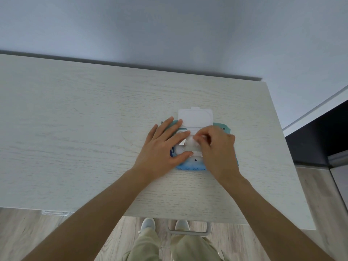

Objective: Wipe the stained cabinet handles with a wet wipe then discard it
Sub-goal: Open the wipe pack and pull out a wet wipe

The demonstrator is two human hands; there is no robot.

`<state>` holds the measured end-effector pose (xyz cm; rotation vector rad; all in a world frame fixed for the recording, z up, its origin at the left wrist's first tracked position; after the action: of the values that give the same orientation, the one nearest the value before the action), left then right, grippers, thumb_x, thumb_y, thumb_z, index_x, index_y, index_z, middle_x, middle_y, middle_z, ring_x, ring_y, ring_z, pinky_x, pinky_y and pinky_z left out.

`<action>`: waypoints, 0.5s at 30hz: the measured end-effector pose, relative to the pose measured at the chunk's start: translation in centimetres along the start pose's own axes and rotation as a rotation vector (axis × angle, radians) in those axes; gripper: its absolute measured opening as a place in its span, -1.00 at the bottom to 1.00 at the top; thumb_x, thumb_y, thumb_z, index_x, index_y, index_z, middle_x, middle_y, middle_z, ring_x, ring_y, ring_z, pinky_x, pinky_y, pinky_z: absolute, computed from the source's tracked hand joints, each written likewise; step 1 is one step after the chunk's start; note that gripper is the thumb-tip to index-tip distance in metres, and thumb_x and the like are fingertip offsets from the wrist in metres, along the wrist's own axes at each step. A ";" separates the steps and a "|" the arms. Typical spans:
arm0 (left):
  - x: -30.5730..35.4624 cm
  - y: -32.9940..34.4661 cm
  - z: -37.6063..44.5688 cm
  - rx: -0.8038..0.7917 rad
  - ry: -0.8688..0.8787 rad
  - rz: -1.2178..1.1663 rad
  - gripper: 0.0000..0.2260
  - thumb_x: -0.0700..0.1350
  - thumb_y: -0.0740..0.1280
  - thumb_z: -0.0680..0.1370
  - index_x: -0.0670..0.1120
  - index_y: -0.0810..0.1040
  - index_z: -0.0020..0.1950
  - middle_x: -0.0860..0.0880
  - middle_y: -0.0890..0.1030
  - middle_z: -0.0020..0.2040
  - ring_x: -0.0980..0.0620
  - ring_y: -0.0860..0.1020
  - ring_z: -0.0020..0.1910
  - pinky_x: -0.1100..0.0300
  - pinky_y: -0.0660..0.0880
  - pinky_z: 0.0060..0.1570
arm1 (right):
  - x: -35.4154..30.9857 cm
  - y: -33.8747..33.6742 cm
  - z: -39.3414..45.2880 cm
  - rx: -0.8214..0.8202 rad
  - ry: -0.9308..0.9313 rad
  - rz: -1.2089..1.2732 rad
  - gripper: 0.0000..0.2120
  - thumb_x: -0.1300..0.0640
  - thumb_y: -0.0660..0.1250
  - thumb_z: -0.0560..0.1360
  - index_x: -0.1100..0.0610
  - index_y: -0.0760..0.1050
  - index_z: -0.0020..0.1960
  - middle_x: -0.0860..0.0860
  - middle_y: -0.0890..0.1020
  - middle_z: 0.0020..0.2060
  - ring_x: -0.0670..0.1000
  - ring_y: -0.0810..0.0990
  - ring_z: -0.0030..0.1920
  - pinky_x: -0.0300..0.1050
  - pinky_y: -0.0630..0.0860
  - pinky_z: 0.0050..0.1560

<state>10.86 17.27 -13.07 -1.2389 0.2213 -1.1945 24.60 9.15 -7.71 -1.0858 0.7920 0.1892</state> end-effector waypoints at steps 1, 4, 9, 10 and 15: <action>0.0 0.0 0.0 -0.004 -0.009 -0.006 -0.48 0.25 0.20 0.50 0.00 0.49 0.35 0.00 0.36 0.46 0.02 0.15 0.51 -0.20 0.23 0.40 | 0.0 -0.3 0.2 0.037 0.086 0.111 -0.90 0.19 0.32 0.52 0.04 0.47 -0.15 -0.13 0.53 -0.24 -0.14 0.49 -0.19 -0.31 0.31 -0.05; 0.0 0.0 0.1 -0.006 -0.017 -0.016 -0.48 0.25 0.21 0.49 0.00 0.50 0.34 0.00 0.36 0.45 0.01 0.15 0.51 -0.19 0.23 0.40 | 0.2 -0.8 0.2 0.104 0.046 0.048 -0.94 0.21 0.28 0.54 0.08 0.48 -0.06 -0.05 0.51 -0.12 -0.18 0.45 -0.20 -0.43 0.37 -0.16; 0.1 0.0 0.1 0.007 -0.011 -0.027 -0.49 0.25 0.21 0.50 -0.01 0.51 0.33 -0.01 0.37 0.45 0.01 0.16 0.51 -0.19 0.24 0.40 | -0.2 0.6 -0.4 -0.035 -0.169 -0.080 -0.80 0.17 0.37 0.48 0.18 0.59 0.09 -0.02 0.45 -0.07 -0.08 0.44 -0.18 -0.31 0.48 -0.19; 0.1 0.0 0.1 0.011 -0.011 -0.028 -0.49 0.25 0.21 0.49 0.00 0.52 0.33 -0.01 0.37 0.45 0.01 0.16 0.50 -0.19 0.23 0.40 | -0.1 0.8 -0.4 -0.028 -0.210 -0.107 -0.83 0.21 0.38 0.46 0.22 0.61 0.03 0.05 0.52 -0.13 -0.07 0.45 -0.21 -0.30 0.51 -0.20; 0.2 -0.1 0.1 0.017 -0.029 -0.027 -0.49 0.25 0.21 0.48 0.00 0.53 0.31 0.00 0.37 0.45 0.04 0.14 0.50 -0.16 0.16 0.43 | 0.3 -0.8 -0.2 0.119 -0.039 -0.037 -0.89 0.29 0.35 0.48 0.27 0.63 -0.05 0.13 0.59 -0.14 -0.08 0.47 -0.21 -0.60 0.33 -0.10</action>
<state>10.97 17.20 -12.83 -1.2467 0.1728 -1.1983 25.12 8.53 -7.42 -0.9812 0.7385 0.1300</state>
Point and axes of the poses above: each hand's wrist, its own z-axis towards the middle knuckle, its own y-axis out of the palm, x = y × z, the point moved 2 cm from there along z, towards the middle knuckle
